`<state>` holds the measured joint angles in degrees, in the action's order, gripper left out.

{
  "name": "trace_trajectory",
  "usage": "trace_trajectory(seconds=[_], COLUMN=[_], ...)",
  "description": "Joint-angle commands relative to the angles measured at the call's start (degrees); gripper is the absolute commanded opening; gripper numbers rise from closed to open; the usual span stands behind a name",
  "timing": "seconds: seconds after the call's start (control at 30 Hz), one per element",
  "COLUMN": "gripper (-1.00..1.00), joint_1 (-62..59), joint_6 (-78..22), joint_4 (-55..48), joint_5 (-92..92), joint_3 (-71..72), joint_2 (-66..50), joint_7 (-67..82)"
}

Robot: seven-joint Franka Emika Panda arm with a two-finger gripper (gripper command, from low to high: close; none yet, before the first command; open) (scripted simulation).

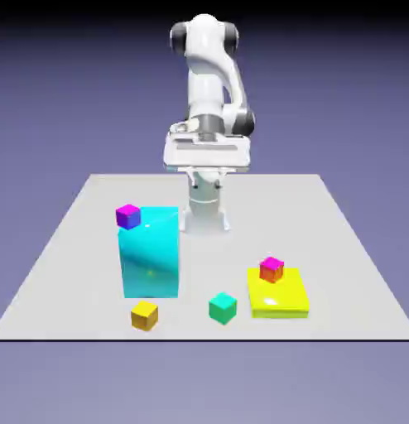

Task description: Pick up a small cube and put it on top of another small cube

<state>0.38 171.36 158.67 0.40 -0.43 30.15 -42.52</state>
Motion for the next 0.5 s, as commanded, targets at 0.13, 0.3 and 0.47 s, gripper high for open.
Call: trace_trajectory(seconds=[0.13,0.3,0.47], gripper=[0.0,0.0,0.0], joint_1=[-1.3,-2.6,-3.8], joint_6=[-11.0,-22.0,-33.0], joint_4=[-9.6,-19.3,-28.9], joint_5=[1.7,3.3,5.0], joint_3=[-1.8,-3.6,-5.4], joint_2=[-10.4,-20.8,-31.1], joint_7=[-0.2,-0.5,-0.7])
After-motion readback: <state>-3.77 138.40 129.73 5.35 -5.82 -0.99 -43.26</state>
